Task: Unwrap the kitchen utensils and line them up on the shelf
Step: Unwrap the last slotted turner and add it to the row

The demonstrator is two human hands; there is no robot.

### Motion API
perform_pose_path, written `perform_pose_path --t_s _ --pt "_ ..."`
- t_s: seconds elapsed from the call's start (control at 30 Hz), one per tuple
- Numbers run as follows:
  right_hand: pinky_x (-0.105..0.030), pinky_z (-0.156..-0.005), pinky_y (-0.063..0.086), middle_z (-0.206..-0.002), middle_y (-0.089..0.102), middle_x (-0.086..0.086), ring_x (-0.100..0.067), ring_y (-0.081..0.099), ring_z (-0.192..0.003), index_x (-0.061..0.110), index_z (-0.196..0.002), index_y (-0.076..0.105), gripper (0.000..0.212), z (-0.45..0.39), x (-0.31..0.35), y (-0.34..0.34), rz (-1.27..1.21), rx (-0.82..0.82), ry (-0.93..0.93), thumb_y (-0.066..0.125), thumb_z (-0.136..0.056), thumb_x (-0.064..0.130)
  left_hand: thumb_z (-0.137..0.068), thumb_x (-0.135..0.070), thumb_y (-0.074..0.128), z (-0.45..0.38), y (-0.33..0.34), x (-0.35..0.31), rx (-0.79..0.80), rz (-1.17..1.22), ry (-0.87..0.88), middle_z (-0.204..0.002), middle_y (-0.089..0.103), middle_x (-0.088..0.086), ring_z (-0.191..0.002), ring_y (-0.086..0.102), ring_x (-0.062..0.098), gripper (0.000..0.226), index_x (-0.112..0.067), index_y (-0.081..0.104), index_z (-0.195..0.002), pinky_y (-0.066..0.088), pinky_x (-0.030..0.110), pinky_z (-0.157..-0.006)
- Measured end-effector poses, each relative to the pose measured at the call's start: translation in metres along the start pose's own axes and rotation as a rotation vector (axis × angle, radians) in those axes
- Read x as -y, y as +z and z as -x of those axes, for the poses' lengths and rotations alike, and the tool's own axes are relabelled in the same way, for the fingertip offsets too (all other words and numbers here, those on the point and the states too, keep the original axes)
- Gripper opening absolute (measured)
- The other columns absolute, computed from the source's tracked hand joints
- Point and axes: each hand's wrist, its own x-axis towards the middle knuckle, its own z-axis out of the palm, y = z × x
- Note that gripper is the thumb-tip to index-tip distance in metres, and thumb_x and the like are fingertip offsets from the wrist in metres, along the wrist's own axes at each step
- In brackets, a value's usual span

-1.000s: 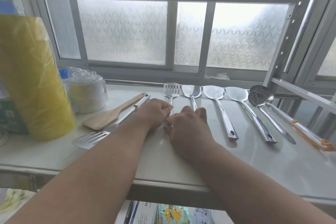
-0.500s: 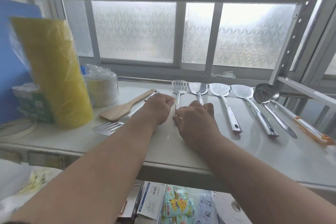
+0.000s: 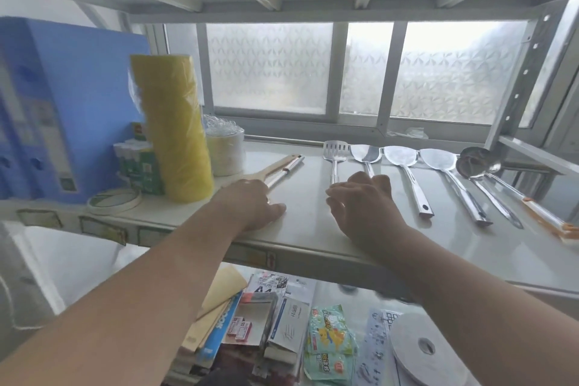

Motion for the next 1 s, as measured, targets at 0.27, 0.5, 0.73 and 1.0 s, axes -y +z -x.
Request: perform_pose_path --t_s 0.27,0.5,0.73,1.0 --pt "-0.041 -0.090 0.027 -0.099 0.073 0.019 -0.014 0.051 -0.105 0.029 -0.093 0.072 0.024 0.017 -0.001 -0.010 -0.063 -0.012 0.056 0.049 -0.099 0.033 -0.096 -0.035 0.055 0.012 0.004 -0.020 -0.122 -0.015 -0.049 -0.126 0.057 0.006 -0.130 0.050 0.030 0.040 -0.014 0.060 -0.129 0.052 0.050 -0.105" --pt "-0.040 -0.091 0.027 -0.105 0.074 0.020 -0.016 0.054 -0.109 0.028 -0.102 0.075 0.019 0.030 -0.006 -0.020 -0.115 -0.074 0.091 0.057 -0.097 0.029 -0.092 -0.036 0.058 0.001 0.017 -0.034 -0.230 0.028 0.036 -0.116 0.054 0.003 -0.121 0.047 0.032 0.044 -0.007 0.072 -0.121 0.052 0.048 -0.105" --pt "-0.039 -0.089 0.024 -0.103 0.074 0.015 -0.017 0.052 -0.110 0.026 -0.102 0.073 0.020 0.033 -0.011 -0.018 -0.103 -0.066 0.107 0.054 -0.099 0.031 -0.106 -0.017 0.049 0.001 0.014 -0.050 -0.181 -0.019 0.073 -0.128 0.062 0.018 -0.117 0.065 0.035 0.029 -0.003 0.062 -0.128 0.054 0.037 -0.095" --pt "-0.042 -0.091 0.029 -0.102 0.075 0.013 -0.018 0.054 -0.109 0.025 -0.100 0.073 0.017 0.033 -0.010 -0.018 -0.107 -0.094 0.095 0.057 -0.097 0.029 -0.103 0.000 0.043 0.009 0.017 -0.059 -0.179 -0.219 0.155 -0.138 0.058 0.021 -0.130 0.063 0.040 0.038 -0.001 0.054 -0.139 0.055 0.045 -0.105"
